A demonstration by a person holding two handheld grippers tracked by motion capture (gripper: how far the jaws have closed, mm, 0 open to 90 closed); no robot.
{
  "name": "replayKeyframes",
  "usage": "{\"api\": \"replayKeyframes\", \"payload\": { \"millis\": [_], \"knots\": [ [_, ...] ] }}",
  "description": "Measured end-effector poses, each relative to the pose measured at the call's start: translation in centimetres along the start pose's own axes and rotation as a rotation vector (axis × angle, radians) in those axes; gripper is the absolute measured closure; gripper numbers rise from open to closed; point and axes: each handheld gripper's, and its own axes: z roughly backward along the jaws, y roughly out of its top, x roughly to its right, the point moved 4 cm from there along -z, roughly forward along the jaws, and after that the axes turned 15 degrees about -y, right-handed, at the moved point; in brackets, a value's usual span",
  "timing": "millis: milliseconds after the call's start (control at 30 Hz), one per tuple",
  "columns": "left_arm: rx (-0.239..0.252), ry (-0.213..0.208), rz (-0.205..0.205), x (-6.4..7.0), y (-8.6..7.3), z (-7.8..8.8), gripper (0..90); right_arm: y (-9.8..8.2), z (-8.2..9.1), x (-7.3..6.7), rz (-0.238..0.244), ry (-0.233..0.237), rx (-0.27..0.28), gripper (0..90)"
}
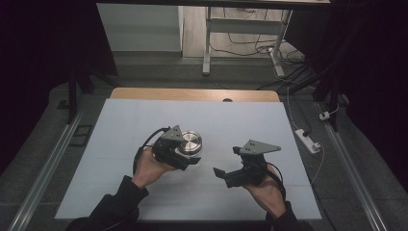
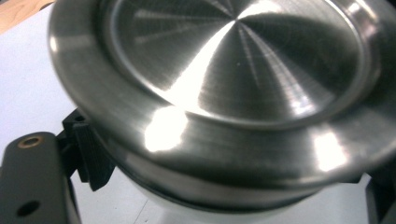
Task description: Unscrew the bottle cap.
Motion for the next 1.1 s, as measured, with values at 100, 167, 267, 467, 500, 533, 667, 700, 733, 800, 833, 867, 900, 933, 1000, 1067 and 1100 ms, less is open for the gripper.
{"api": "replayKeyframes", "payload": {
  "millis": [100,167,267,467,500,533,667,700,733,800,833,867,900,933,1000,1067,1100],
  "knots": [
    [-0.002,-0.005,0.003,0.0,-0.1,-0.1,15.0,0.7,-0.6,-0.2,0.01,-0.009,0.005,0.0],
    [-0.003,-0.008,0.004,0.0,-0.1,-0.2,15.0,1.3,-1.3,-0.3,0.002,-0.003,0.011,0.0],
    [-0.008,-0.008,0.003,0.0,-0.2,-0.4,15.0,1.7,-1.7,-0.3,-0.005,0.0,0.01,0.0],
    [-0.012,-0.01,0.007,0.1,-0.2,-0.6,15.0,2.6,-2.7,-0.8,-0.007,0.016,0.008,0.0],
    [-0.011,-0.013,0.006,0.1,-0.2,-0.7,15.0,2.8,-3.0,-0.9,-0.004,0.016,0.008,0.0],
    [-0.008,-0.013,0.008,0.1,-0.2,-0.8,15.0,2.9,-3.2,-1.0,0.0,0.017,0.007,0.0],
    [-0.013,-0.012,0.008,0.2,-0.3,-0.9,15.0,3.6,-4.0,-1.5,0.015,0.018,0.009,0.0],
    [-0.014,-0.011,0.01,0.2,-0.3,-1.0,15.0,4.0,-4.4,-1.8,0.017,0.021,0.01,0.0],
    [-0.014,-0.01,0.014,0.2,-0.3,-1.0,15.0,4.0,-4.4,-1.8,0.017,0.021,0.01,0.0],
    [-0.021,-0.003,0.016,0.2,-0.4,-1.1,15.0,4.5,-4.9,-2.4,0.026,0.019,0.008,0.0],
    [-0.026,0.006,0.016,0.2,-0.4,-1.2,15.0,4.7,-5.1,-2.6,0.036,0.02,0.008,0.0],
    [-0.026,0.006,0.016,0.2,-0.4,-1.2,15.0,4.7,-5.1,-2.6,0.036,0.02,0.008,0.0],
    [-0.027,0.01,0.019,0.2,-0.4,-1.3,15.0,4.9,-5.5,-3.0,0.048,0.019,0.002,0.0],
    [-0.025,0.01,0.023,0.3,-0.4,-1.3,15.0,4.9,-5.5,-3.0,0.048,0.019,0.002,0.0],
    [-0.021,0.009,0.026,0.3,-0.4,-1.4,15.0,5.0,-6.0,-3.4,0.055,0.028,0.0,0.3],
    [-0.019,0.007,0.025,0.4,-0.3,-1.3,15.0,5.0,-6.7,-3.8,0.071,0.031,0.0,2.9],
    [-0.02,0.002,0.024,0.4,-0.3,-1.2,15.0,4.9,-6.8,-3.9,0.073,0.032,0.001,4.3]
  ]
}}
